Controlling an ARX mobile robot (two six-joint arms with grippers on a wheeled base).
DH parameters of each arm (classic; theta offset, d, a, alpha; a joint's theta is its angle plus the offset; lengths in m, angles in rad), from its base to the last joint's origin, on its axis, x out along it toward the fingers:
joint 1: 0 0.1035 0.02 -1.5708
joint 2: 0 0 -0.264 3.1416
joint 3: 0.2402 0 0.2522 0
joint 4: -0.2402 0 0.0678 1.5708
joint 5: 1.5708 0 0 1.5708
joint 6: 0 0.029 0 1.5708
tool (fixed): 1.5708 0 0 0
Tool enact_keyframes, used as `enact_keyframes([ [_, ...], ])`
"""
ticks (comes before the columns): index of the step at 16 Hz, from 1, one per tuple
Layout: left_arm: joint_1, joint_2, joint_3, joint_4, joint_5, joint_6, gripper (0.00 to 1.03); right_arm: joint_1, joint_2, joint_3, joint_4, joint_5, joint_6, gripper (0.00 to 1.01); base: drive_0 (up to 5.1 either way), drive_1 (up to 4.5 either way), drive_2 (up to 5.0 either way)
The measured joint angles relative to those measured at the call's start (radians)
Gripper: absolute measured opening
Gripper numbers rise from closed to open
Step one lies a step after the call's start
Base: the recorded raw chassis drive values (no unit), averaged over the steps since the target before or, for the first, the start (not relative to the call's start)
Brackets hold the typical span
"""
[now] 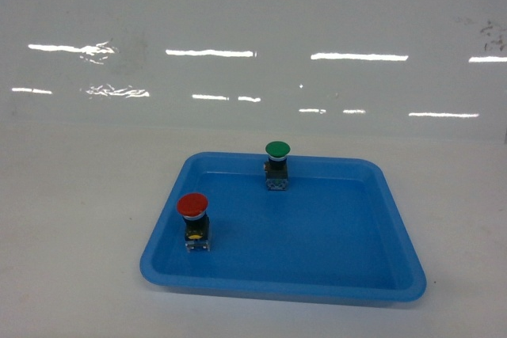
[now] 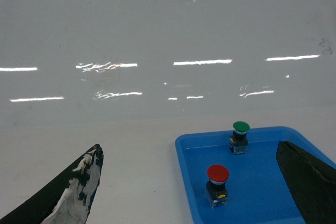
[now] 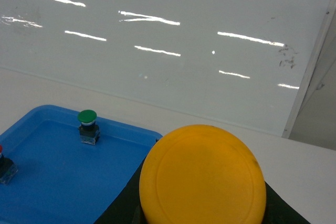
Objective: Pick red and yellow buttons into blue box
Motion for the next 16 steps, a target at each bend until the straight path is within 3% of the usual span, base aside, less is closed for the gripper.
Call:
enact_keyframes([
  [1,-0.018,0.191,0.006,0.163,-0.005,-0.001,0.98,0.0,0.0,0.0,-0.001,0.0,0.0,0.27,0.0,0.0,0.0],
  [6,-0.064,0.648,0.077,0.486,-0.001,0.017,0.98,0.0,0.0,0.0,-0.001,0.0,0.0,0.27,0.0,0.0,0.0],
  [7,-0.102,0.837,0.134,0.527,0.0,0.014,0.98,0.0,0.0,0.0,-0.001,0.0,0.0,0.27,0.0,0.0,0.0],
  [9,-0.196,0.962,0.235,0.494,0.0,-0.017,0.98,0.0,0.0,0.0,0.0,0.0,0.0,0.27,0.0,0.0,0.0],
  [16,-0.193,1.0,0.255,0.48,-0.012,-0.01,0.98,0.0,0.0,0.0,0.0,0.0,0.0,0.27,0.0,0.0,0.0],
])
